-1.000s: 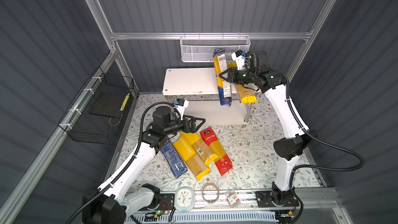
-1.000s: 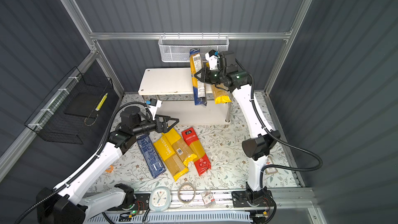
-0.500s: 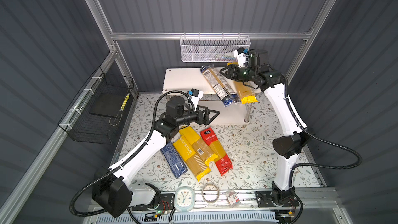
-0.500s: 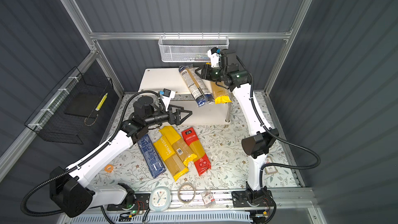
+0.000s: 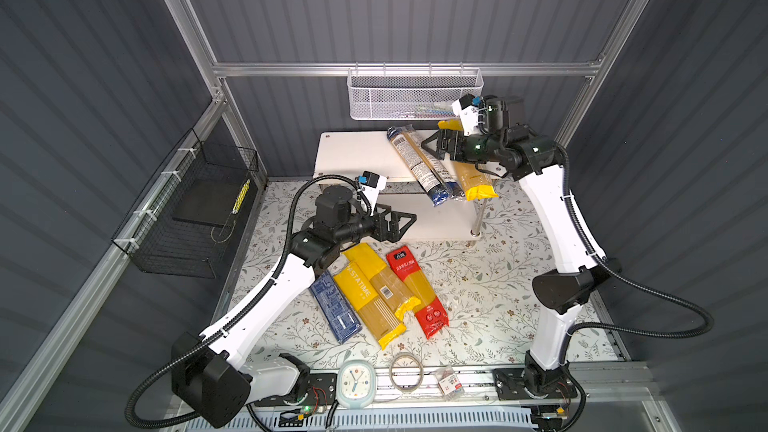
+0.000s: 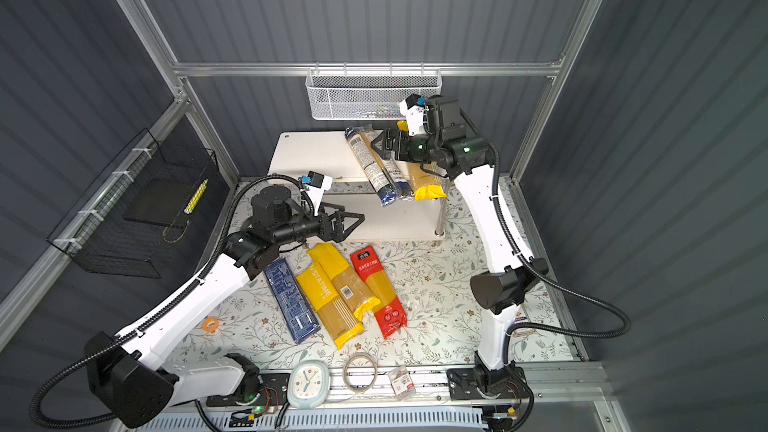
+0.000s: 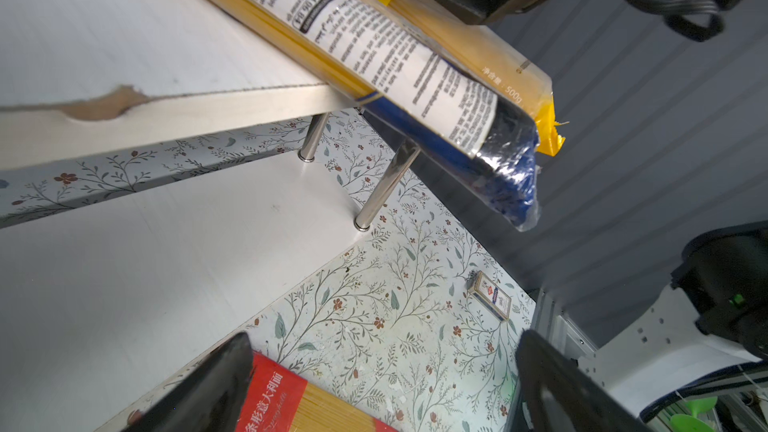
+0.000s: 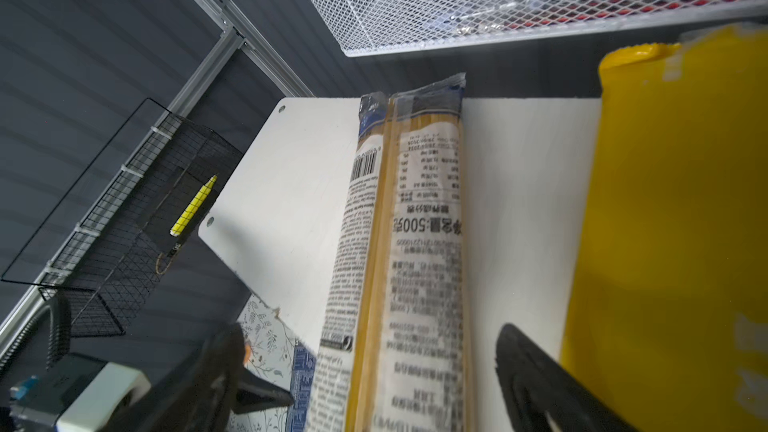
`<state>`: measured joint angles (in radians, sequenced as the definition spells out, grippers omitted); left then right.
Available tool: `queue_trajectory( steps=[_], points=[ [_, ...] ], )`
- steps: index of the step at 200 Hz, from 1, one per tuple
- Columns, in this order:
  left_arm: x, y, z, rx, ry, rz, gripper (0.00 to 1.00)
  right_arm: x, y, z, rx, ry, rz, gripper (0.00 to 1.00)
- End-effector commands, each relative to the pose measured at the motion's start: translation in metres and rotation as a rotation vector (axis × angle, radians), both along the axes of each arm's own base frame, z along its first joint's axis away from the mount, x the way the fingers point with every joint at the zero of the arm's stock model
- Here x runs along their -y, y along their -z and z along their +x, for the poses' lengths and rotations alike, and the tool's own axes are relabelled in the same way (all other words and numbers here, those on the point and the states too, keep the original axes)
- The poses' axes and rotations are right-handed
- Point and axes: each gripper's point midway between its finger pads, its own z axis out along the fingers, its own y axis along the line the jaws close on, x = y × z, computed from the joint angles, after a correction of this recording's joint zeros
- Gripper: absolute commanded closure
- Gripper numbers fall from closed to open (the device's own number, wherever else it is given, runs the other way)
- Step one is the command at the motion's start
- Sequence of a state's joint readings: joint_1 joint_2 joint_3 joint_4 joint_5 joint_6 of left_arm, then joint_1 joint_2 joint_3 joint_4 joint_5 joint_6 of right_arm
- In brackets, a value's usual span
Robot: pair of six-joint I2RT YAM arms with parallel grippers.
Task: Place and organize the pasta boxes and bags onto the shelf
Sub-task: 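Tilt the clear bag onto the top shelf while the left arm rises, then bring the left gripper to the clear bag while the right gripper holds it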
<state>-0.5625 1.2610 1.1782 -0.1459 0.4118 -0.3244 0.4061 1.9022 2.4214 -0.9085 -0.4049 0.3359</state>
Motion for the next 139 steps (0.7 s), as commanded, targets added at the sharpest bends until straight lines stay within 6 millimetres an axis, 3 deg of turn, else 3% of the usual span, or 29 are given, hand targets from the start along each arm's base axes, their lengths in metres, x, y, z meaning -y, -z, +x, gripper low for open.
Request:
queue_trajectory(
  steps=[1, 35, 40, 57, 91, 110, 139],
  points=[
    [-0.014, -0.029, -0.003, 0.08, -0.053, 0.029, 0.0, 0.004, 0.005, -0.027, 0.021, 0.001, -0.123, 0.01],
    [-0.025, -0.065, 0.01, 0.143, -0.137, 0.064, 0.0, -0.009, 0.001, -0.049, 0.03, -0.048, -0.11, 0.01],
    [-0.026, -0.082, 0.011, 0.174, -0.151, 0.052, 0.0, -0.009, 0.001, -0.051, 0.029, -0.052, -0.107, 0.01],
    [-0.03, -0.095, 0.023, 0.201, -0.201, 0.07, 0.0, -0.006, 0.006, -0.056, 0.022, -0.042, -0.125, 0.01],
    [-0.033, -0.103, 0.04, 0.218, -0.256, 0.112, 0.0, 0.004, 0.012, -0.066, 0.023, -0.014, -0.162, 0.01],
    [-0.038, -0.102, 0.045, 0.226, -0.29, 0.131, 0.0, 0.002, 0.018, -0.073, 0.009, -0.027, -0.184, 0.01],
    [-0.027, -0.095, 0.061, 0.219, -0.274, 0.137, 0.0, -0.005, 0.029, -0.078, -0.008, -0.045, -0.229, 0.01]
  ],
)
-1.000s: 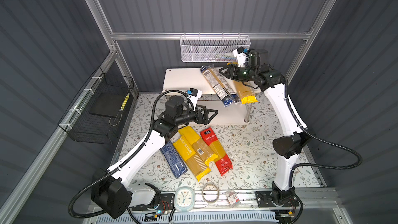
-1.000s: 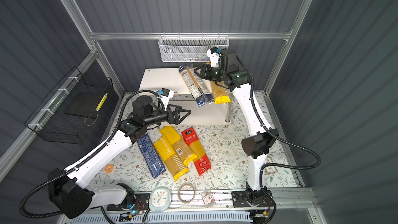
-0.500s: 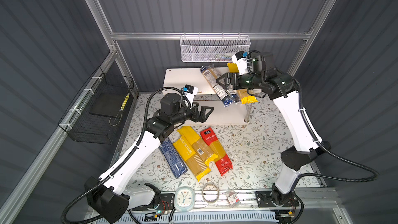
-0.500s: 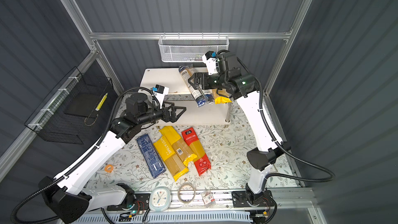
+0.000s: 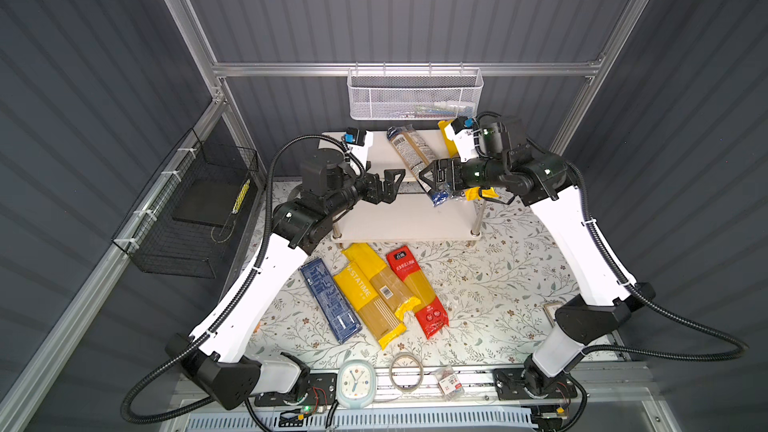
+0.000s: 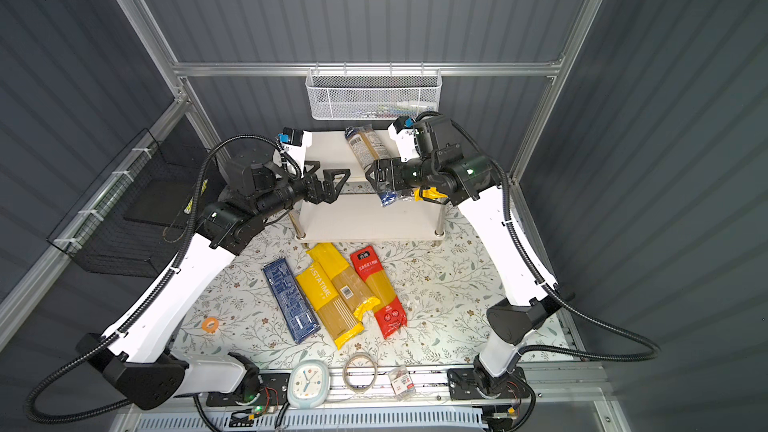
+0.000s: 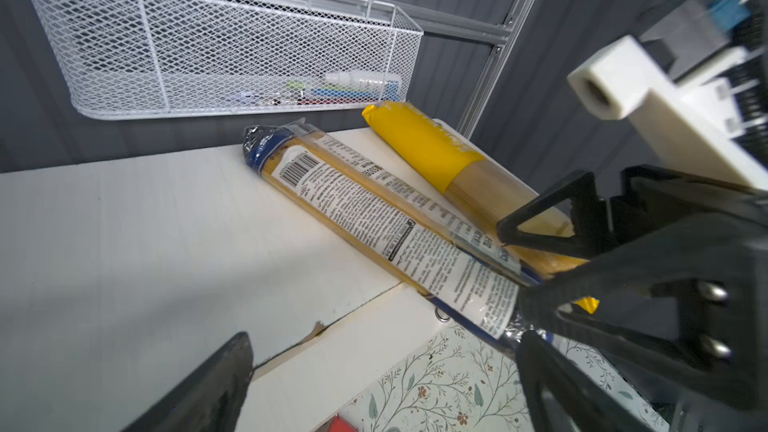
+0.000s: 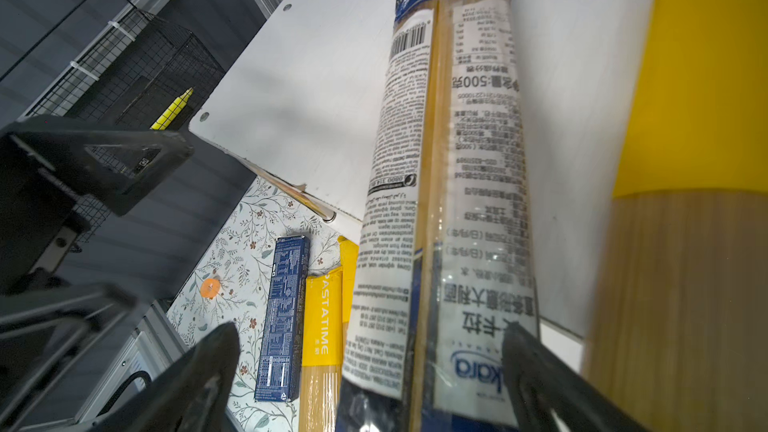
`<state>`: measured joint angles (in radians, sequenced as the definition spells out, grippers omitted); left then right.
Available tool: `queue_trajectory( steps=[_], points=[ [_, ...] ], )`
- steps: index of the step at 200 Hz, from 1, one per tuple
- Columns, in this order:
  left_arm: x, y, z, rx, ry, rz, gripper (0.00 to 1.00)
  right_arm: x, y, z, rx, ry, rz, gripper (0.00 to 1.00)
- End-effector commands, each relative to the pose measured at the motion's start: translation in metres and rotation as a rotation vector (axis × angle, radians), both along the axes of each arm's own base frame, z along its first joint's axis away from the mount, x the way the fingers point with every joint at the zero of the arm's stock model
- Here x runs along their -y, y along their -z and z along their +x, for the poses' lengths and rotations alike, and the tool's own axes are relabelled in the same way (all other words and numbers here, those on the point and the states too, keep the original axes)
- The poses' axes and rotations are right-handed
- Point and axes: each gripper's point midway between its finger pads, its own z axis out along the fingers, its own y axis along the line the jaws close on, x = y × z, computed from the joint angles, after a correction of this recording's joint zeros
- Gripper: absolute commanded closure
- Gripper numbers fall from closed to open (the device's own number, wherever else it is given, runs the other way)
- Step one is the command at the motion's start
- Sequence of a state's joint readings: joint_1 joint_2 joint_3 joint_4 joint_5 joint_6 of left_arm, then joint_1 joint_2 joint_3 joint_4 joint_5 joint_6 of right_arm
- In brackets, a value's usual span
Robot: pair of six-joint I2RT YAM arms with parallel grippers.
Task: Place and organize the pasta boxes and bags onto the shelf
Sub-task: 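Bring the left gripper to the clear bag while the right gripper holds it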
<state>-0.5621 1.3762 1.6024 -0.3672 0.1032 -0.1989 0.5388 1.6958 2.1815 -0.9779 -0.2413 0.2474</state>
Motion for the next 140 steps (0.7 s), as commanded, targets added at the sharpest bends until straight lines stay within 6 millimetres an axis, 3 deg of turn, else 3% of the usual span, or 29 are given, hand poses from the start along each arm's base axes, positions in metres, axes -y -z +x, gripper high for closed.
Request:
queue_trajectory(
  steps=[1, 92, 140],
  points=[
    [0.002, 0.002, 0.013, 0.004, -0.011, 0.036, 0.0, 0.0, 0.01, -0.009, -0.012, -0.01, -0.059, 0.01],
    [0.018, 0.015, 0.07, -0.051, -0.003, -0.006, 0.0, -0.024, 0.015, -0.034, -0.071, -0.126, -0.011, 0.01],
    [0.03, 0.022, 0.084, -0.083, 0.037, -0.04, 0.0, -0.04, 0.01, -0.041, -0.077, -0.196, 0.067, 0.01]
  ],
)
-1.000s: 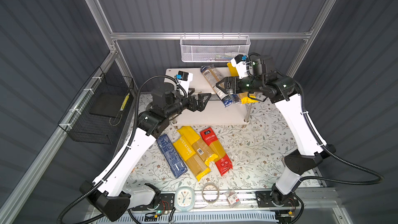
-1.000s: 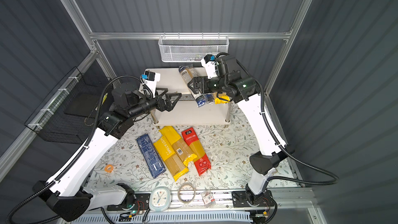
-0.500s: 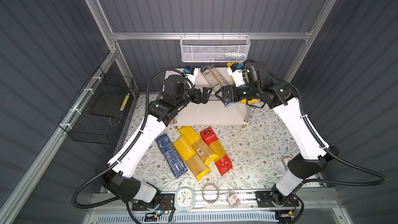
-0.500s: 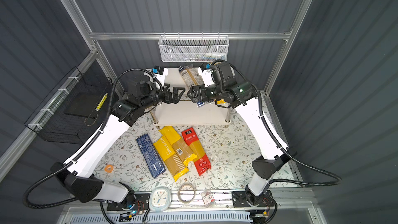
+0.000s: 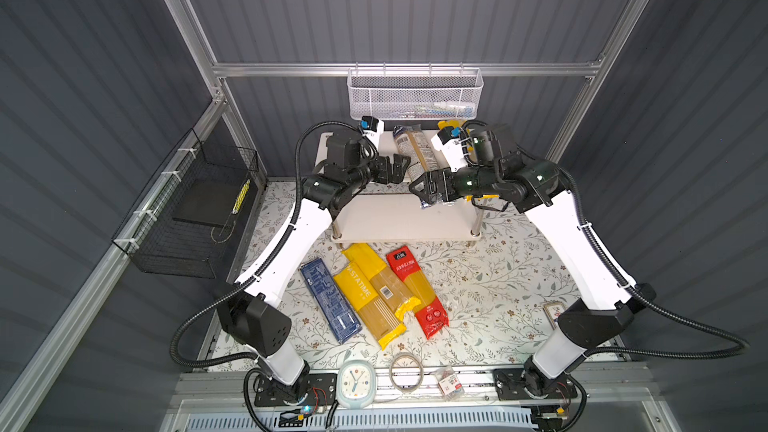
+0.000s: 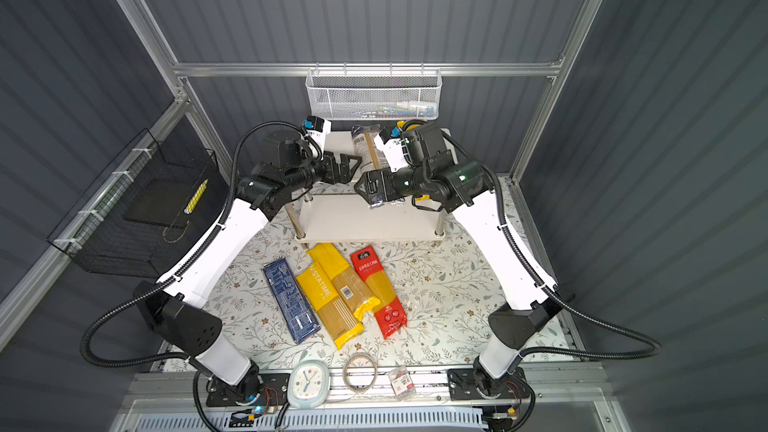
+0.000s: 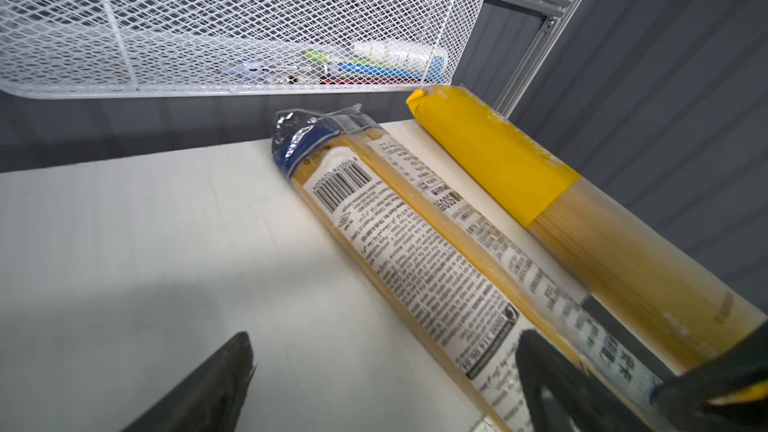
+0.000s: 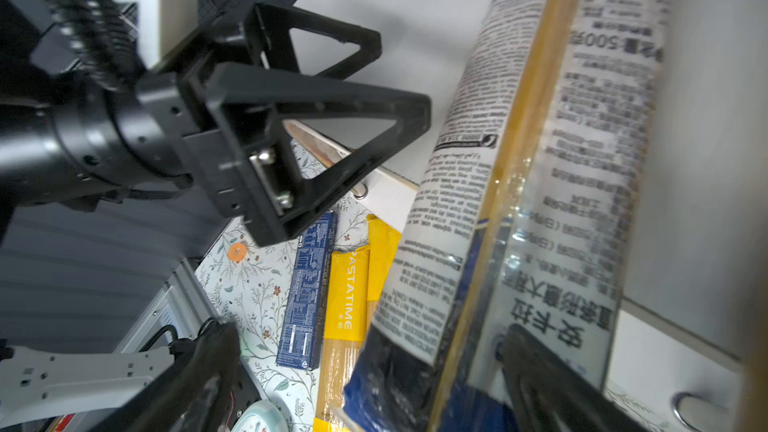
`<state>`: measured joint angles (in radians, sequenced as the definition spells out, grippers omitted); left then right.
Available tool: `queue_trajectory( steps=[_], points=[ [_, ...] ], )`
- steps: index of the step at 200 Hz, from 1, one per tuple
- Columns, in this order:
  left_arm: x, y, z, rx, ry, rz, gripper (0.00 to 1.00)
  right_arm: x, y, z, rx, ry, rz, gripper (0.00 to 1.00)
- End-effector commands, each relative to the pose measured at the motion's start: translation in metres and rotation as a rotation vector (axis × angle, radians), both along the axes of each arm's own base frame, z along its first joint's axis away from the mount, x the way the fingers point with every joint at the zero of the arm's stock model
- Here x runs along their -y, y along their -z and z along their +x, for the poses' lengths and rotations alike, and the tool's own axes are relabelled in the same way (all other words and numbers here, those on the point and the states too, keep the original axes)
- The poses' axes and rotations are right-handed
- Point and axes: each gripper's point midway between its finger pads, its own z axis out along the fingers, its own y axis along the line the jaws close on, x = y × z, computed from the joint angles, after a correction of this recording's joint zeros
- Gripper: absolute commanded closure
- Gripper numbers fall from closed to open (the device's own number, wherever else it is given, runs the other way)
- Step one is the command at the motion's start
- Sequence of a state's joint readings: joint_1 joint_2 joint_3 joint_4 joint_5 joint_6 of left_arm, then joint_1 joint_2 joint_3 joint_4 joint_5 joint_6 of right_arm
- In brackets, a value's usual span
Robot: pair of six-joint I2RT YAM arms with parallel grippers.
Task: Place and organize the pasta boxes and bags onto the shelf
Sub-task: 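Bring the left gripper to the clear bag while the right gripper holds it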
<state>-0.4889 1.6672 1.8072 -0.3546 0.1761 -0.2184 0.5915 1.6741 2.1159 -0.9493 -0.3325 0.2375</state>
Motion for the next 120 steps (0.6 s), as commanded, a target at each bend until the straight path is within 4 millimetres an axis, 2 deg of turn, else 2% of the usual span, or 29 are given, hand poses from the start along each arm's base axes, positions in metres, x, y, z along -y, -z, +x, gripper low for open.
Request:
queue_trajectory(
  steps=[1, 27, 48, 81, 120],
  points=[
    [0.009, -0.01, 0.004, 0.001, 0.043, -0.048, 0.0, -0.011, 0.001, -0.014, -0.042, -0.061, 0.036, 0.01],
    [0.015, -0.009, 0.008, 0.0, 0.061, -0.057, 0.0, -0.01, -0.017, -0.015, 0.018, -0.066, 0.07, 0.01],
    [0.011, -0.011, 0.009, 0.007, 0.038, -0.035, 0.0, -0.014, -0.036, -0.02, 0.083, -0.103, 0.125, 0.01],
    [-0.013, -0.024, 0.001, 0.052, -0.038, 0.028, 0.0, -0.015, -0.061, -0.031, 0.175, -0.138, 0.177, 0.01],
    [-0.054, -0.029, -0.025, 0.074, -0.155, 0.105, 0.0, -0.016, -0.085, -0.063, 0.265, -0.221, 0.208, 0.01]
  ],
)
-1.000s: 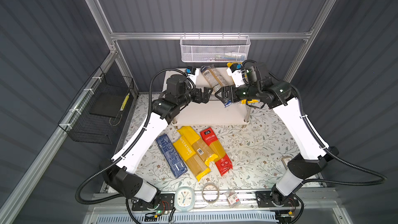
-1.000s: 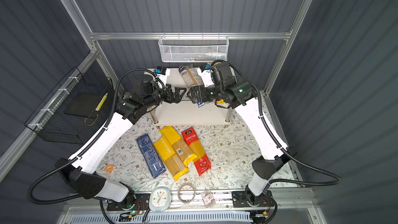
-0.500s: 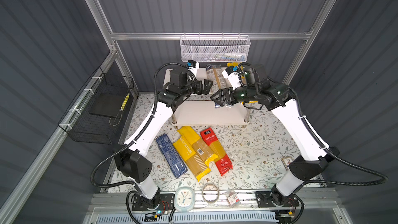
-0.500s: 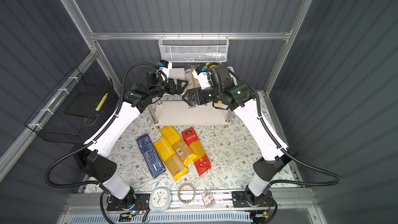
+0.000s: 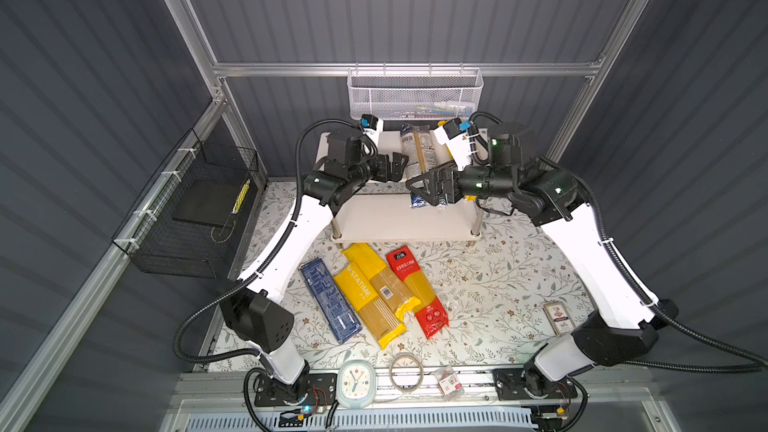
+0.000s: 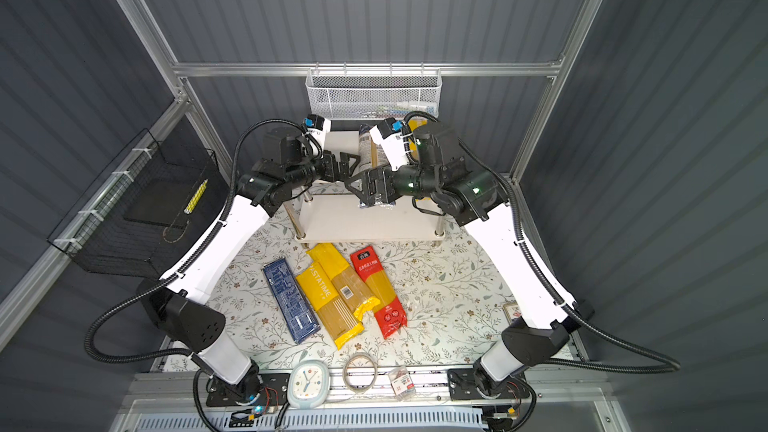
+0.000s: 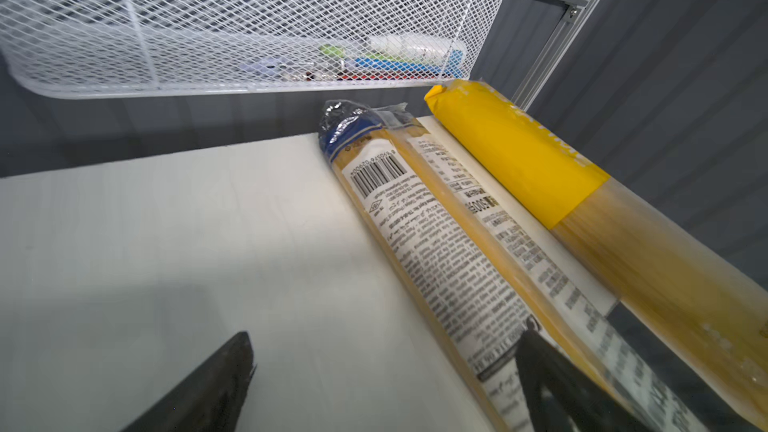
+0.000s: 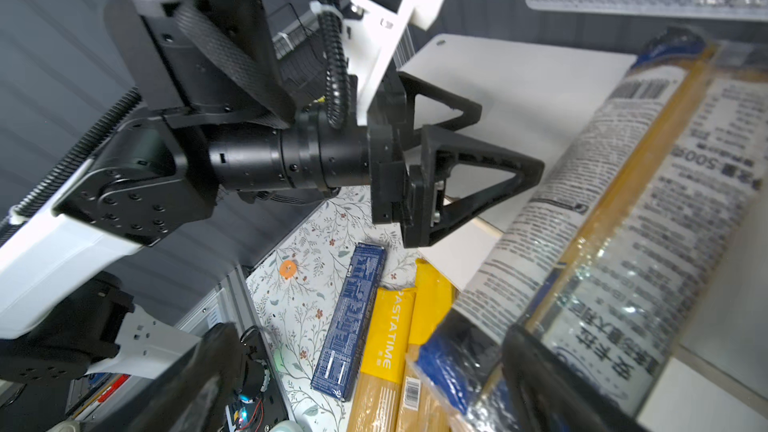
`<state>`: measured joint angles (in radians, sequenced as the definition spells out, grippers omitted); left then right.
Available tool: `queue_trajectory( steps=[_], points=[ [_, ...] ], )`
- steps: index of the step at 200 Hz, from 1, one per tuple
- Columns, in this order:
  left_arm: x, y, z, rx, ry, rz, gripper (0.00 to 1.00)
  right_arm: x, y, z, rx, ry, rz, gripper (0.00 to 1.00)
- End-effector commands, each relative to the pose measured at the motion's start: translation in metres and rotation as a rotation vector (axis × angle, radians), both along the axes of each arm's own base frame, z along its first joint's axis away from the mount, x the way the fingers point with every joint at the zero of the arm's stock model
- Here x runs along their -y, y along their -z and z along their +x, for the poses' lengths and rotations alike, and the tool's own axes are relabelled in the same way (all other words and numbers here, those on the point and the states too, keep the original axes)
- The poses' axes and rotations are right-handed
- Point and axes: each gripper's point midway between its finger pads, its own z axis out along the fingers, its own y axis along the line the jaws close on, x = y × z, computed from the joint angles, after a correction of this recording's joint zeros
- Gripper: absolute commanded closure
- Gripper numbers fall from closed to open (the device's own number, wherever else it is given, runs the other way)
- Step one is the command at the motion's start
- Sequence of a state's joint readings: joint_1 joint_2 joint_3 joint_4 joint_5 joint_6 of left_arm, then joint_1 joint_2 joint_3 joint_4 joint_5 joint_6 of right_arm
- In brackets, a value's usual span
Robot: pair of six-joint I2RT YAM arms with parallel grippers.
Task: Place and organize the pasta boxes and bags onto the shelf
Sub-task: 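Bring the left gripper to the clear bag while the right gripper holds it, then open the right gripper and withdraw both grippers down from the shelf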
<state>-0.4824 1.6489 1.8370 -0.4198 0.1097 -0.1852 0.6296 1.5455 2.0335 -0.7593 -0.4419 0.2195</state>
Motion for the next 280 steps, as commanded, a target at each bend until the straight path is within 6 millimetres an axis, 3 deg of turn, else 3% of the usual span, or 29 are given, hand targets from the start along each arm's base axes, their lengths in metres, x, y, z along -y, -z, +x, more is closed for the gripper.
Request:
queue_trajectory(
  steps=[1, 27, 50, 89, 101, 104, 111, 164, 198, 232, 259, 280],
  points=[
    [-0.039, -0.022, -0.025, 0.061, -0.097, 0.057, 0.0, -0.002, -0.023, -0.025, 0.092, -0.075, 0.04, 0.01],
    [-0.072, -0.012, -0.046, 0.05, -0.184, 0.107, 0.0, 0.004, -0.024, -0.055, 0.131, -0.135, 0.075, 0.01],
    [-0.096, -0.002, -0.066, 0.039, -0.252, 0.141, 0.0, 0.023, -0.015, -0.072, 0.172, -0.102, 0.083, 0.01],
    [-0.115, 0.019, -0.092, -0.007, -0.283, 0.159, 0.0, 0.052, 0.007, -0.092, 0.184, -0.045, 0.047, 0.01],
    [-0.119, 0.023, -0.098, -0.013, -0.295, 0.153, 0.0, 0.056, 0.021, -0.095, 0.161, -0.037, 0.026, 0.01],
    [-0.12, 0.036, -0.099, -0.037, -0.297, 0.166, 0.0, 0.057, 0.025, -0.095, 0.154, -0.033, 0.019, 0.01],
    [-0.122, 0.045, -0.102, -0.052, -0.299, 0.175, 0.0, 0.058, 0.034, -0.096, 0.137, -0.029, 0.003, 0.01],
    [-0.14, 0.087, -0.12, -0.14, -0.344, 0.235, 0.0, 0.075, 0.112, -0.11, 0.029, -0.022, -0.147, 0.01],
    [-0.142, 0.111, -0.127, -0.193, -0.357, 0.222, 0.0, 0.093, 0.152, -0.098, -0.014, 0.111, -0.231, 0.01],
    [-0.14, 0.141, -0.13, -0.263, -0.354, 0.223, 0.0, 0.085, 0.187, -0.089, -0.082, 0.137, -0.215, 0.01],
    [-0.143, 0.144, -0.134, -0.267, -0.36, 0.218, 0.0, 0.071, 0.215, -0.085, -0.194, 0.123, -0.205, 0.01],
    [-0.146, 0.143, -0.137, -0.252, -0.369, 0.213, 0.0, 0.048, 0.234, -0.097, -0.298, 0.009, -0.124, 0.01]
  ],
)
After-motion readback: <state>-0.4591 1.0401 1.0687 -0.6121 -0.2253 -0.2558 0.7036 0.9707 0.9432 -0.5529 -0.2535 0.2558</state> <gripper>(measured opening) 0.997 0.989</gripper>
